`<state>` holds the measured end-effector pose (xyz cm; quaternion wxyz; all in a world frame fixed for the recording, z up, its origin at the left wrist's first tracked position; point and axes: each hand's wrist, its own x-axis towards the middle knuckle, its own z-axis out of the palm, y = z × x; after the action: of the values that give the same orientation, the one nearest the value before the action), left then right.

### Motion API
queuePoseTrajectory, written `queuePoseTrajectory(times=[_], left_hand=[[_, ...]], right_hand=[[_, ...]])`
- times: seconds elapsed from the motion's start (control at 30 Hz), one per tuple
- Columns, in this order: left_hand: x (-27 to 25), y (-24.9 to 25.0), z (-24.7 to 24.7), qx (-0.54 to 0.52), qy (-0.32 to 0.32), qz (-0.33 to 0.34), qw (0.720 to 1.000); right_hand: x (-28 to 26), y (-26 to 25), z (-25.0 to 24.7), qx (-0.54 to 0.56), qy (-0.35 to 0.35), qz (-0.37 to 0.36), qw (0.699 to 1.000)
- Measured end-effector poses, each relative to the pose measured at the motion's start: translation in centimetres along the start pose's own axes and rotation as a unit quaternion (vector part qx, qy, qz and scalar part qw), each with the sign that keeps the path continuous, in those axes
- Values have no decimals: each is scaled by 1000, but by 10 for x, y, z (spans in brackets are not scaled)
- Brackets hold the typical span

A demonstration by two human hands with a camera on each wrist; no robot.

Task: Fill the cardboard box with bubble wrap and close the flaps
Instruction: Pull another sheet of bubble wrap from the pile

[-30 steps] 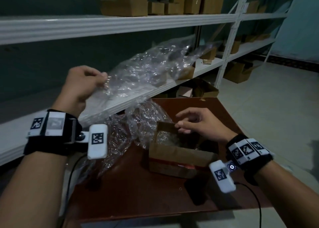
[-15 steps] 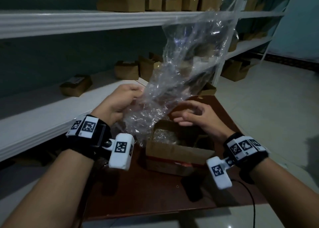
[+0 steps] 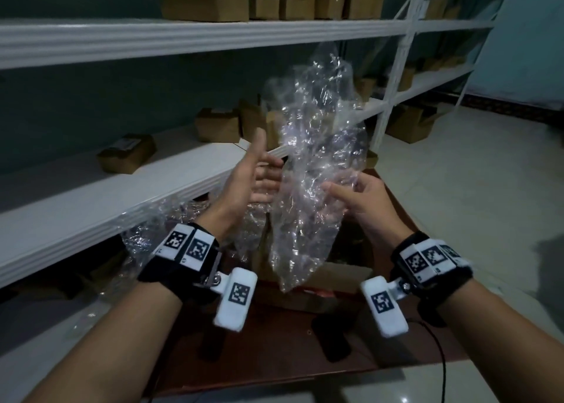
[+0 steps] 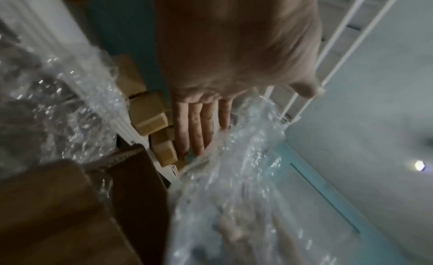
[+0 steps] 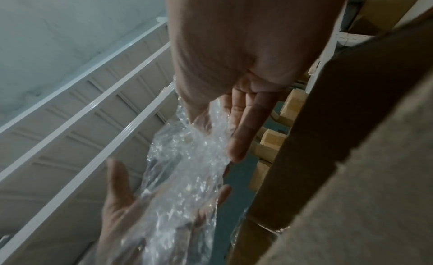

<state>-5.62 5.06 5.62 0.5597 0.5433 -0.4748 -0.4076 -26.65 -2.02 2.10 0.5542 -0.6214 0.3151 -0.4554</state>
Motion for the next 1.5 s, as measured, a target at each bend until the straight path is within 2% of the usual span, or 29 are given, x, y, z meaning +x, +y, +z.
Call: queuePoseTrajectory(times=[0.1, 0.17, 0.23, 0.33, 0.4, 0.47, 0.63, 0.73, 0.83, 0.93, 1.07, 1.17, 1.27, 1.37, 1.5], left_hand=[[-4, -3, 3, 132, -96, 28, 986], [-3, -9, 6, 189, -105, 38, 976], [-1, -9, 7, 185, -68, 41, 980], [7, -7, -2, 112, 1, 53, 992], [10, -5, -8, 54, 2, 59, 997], [11, -5, -13, 33, 7, 59, 998], [18, -2, -28, -30, 124, 53, 990], [21, -5, -28, -13, 137, 48, 989], [22, -10, -22, 11, 112, 64, 992], [21, -12, -21, 9, 67, 47, 997], [13, -14, -18, 81, -85, -17, 993], [13, -17, -14, 135, -166, -29, 976], [22, -33, -12, 219, -181, -21, 959], [25, -45, -8, 295, -193, 5, 936], [27, -44, -1, 410, -229, 74, 880]], right_hand=[[-4, 1, 2, -19, 7, -4, 1000], [-6, -2, 4, -11, 21, -5, 1000], [-6, -4, 1, 7, 40, 2, 999], [-3, -3, -7, 45, 79, 10, 996], [-1, 0, -12, 43, 95, 4, 995], [-1, 0, -16, 23, 83, -1, 996], [-1, -3, -17, 37, 20, 9, 999], [2, -1, -17, 41, 5, 18, 999], [2, 3, -20, 13, -14, 24, 1000], [3, 3, -23, 27, -17, 19, 999], [0, 1, -28, -17, 0, -6, 1000], [-4, -1, -30, -105, -49, -30, 993], [-10, -6, -25, -165, -130, -1, 978], [-13, -6, -20, -237, -201, 23, 950], [-12, -6, -18, -348, -259, 18, 901]])
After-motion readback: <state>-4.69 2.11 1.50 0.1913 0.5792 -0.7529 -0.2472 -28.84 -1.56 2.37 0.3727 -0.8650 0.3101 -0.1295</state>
